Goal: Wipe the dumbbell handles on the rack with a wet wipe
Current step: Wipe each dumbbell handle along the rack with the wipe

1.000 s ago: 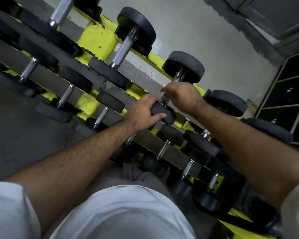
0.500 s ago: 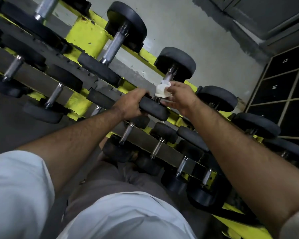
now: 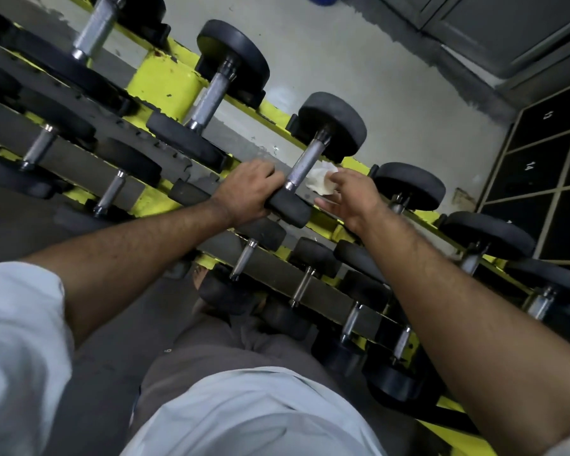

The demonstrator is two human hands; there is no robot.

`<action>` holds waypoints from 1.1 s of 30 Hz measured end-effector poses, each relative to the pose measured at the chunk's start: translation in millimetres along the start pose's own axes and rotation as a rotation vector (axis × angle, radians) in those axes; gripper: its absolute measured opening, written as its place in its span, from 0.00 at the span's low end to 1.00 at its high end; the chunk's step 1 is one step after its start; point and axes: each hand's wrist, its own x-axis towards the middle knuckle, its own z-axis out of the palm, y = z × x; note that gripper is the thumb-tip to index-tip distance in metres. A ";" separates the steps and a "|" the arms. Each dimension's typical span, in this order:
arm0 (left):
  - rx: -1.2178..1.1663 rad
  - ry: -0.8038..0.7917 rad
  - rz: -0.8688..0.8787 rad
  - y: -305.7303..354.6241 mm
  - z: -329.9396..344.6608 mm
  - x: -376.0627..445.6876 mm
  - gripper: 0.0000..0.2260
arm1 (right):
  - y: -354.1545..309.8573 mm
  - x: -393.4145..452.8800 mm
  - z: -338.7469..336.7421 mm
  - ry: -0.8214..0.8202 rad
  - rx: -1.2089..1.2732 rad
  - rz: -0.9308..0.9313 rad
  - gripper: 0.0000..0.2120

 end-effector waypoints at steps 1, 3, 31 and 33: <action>0.038 0.006 0.001 2.7 -0.3 -0.7 0.15 | 1.7 0.7 -1.3 0.004 0.007 0.001 0.04; 0.085 0.000 0.002 10.9 1.0 -1.7 0.15 | 3.7 1.0 -1.7 0.009 0.015 0.000 0.04; 0.421 -0.100 -0.174 83.2 -6.5 6.1 0.11 | -1.3 40.8 -3.1 -0.007 -0.827 -1.093 0.18; 0.309 -0.101 -0.228 86.5 -1.1 2.2 0.22 | -1.4 50.4 -4.0 -0.045 -0.958 -1.213 0.18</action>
